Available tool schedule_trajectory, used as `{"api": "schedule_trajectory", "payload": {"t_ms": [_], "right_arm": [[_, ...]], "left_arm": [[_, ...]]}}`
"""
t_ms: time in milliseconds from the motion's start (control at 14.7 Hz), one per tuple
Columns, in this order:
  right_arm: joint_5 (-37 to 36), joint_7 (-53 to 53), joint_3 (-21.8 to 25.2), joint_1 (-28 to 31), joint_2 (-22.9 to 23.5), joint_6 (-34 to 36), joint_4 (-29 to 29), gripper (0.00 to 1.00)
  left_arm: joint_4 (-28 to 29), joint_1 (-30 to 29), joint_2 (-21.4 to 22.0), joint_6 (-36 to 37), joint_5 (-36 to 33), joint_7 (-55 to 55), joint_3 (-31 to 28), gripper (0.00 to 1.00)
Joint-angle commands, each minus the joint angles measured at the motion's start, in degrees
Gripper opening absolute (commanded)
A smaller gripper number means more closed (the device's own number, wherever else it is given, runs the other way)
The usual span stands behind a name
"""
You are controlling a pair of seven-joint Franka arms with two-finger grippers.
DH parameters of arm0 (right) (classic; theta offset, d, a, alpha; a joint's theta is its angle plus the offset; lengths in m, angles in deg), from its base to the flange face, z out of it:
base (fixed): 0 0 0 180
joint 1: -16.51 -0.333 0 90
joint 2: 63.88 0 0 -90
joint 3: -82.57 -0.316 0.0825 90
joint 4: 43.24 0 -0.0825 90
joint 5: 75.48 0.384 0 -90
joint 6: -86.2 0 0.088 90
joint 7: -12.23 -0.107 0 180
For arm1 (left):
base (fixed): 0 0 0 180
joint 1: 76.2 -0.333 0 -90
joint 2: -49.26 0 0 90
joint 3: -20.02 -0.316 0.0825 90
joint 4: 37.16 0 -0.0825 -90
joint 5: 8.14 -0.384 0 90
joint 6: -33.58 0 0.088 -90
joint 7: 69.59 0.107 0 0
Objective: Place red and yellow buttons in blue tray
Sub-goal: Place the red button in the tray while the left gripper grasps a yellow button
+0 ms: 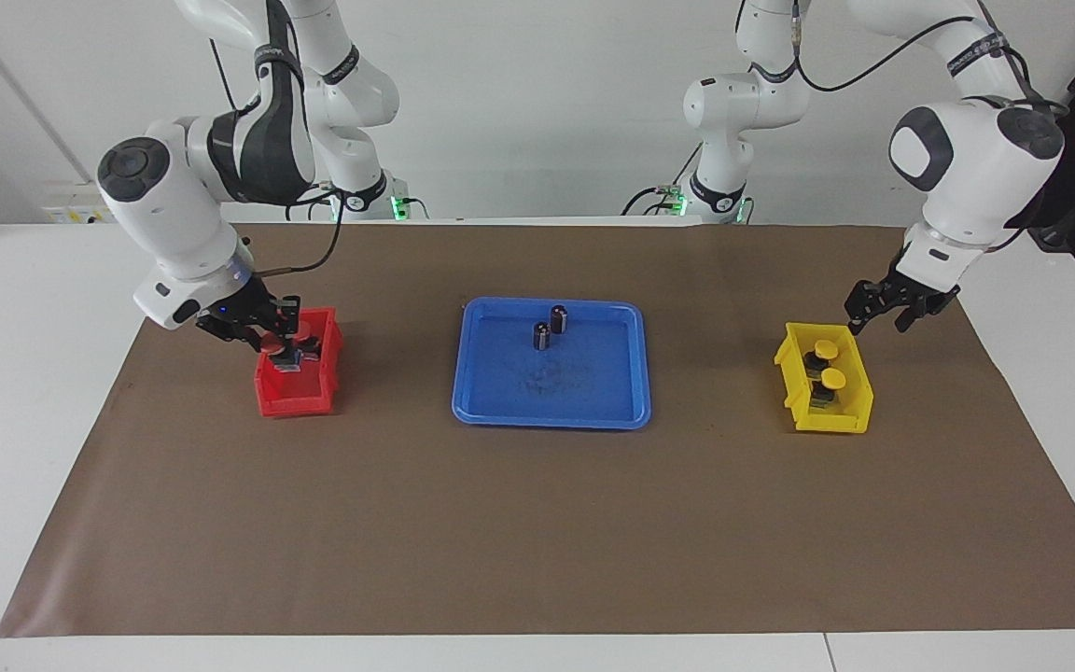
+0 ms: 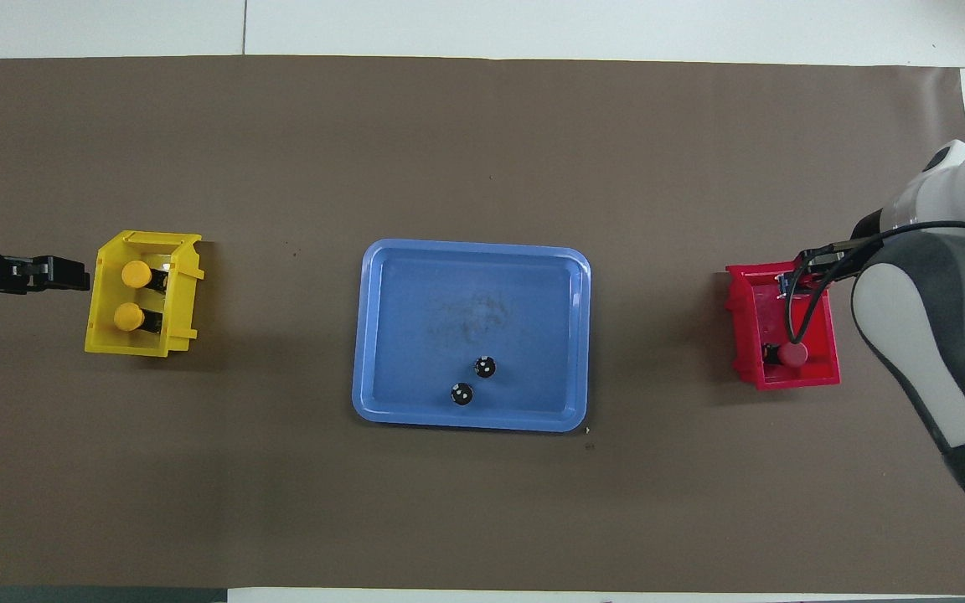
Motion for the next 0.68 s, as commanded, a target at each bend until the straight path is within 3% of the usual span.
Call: {"api": "schedule_trajectory", "payload": {"t_ms": [0,204,477,613], "right_arm": [[0.37,-11.32,-0.15,-7.82,7.99,7.09,-14.62,0.18],[1.41,-31.88,-0.32,-18.98,10.47,0.73,-16.85,0.11],[2.66,-45.53,-0.32,-29.01,16.52,-9.4,-15.98,0.12],[1.08,-47.23,-0.24,-31.13,19.07,-10.65,-15.71,0.12]], "left_arm": [[0.82,2.35,-4.14,-5.78,-0.9,-2.18,-0.11,0.78],[0.82,2.71,-7.23,-8.87,-0.9,-2.46,-0.11,0.77],[1.43,3.58,-8.02,-9.57,-0.9,-2.55,-0.11,0.76],[2.4,3.59,-7.85,-10.37,-0.9,-2.63,-0.11,0.67]]}}
